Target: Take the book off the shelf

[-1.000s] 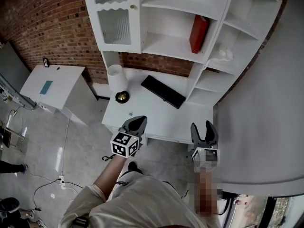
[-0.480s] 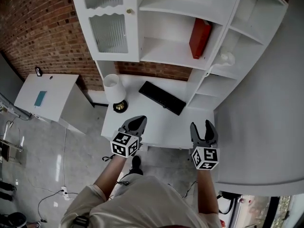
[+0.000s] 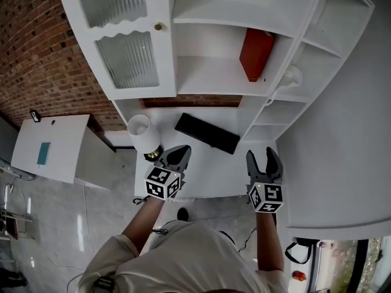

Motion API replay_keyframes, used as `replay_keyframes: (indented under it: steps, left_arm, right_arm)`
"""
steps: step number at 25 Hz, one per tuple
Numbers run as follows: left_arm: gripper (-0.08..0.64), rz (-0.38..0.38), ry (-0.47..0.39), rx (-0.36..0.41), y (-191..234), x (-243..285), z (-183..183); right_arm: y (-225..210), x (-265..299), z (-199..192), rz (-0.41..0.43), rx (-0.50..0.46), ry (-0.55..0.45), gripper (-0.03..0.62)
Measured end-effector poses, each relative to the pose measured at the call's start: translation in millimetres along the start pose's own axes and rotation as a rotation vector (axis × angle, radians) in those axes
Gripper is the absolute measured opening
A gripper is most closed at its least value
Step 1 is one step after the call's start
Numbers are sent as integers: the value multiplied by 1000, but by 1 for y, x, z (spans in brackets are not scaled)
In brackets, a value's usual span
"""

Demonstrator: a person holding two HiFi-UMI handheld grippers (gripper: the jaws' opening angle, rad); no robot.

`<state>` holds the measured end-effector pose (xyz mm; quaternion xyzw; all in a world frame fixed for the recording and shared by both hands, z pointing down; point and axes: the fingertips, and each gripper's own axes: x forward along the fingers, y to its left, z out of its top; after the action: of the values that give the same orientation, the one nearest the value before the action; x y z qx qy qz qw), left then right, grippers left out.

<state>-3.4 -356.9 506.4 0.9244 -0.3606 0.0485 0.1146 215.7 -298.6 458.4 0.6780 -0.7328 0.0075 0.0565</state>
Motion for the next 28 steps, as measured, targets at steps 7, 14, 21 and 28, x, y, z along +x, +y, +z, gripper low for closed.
replay_keyframes:
  steps: [7,14,21,28]
  left_arm:
    - [-6,-71,11,26,32,26,10]
    - [-6,-102,20,20,40,46,11]
    - [-6,-66,15,17,43,70,18]
    - [-6,-10,-4,18,39,88,32]
  right_arm:
    - [5,37,15,-65,-9,-10,261]
    - [0,63,35,-81,-19,-25,261]
    - [-23,99,39,-60,-12,-28,261]
    - [-50,154,60,-16,-12,-58,261]
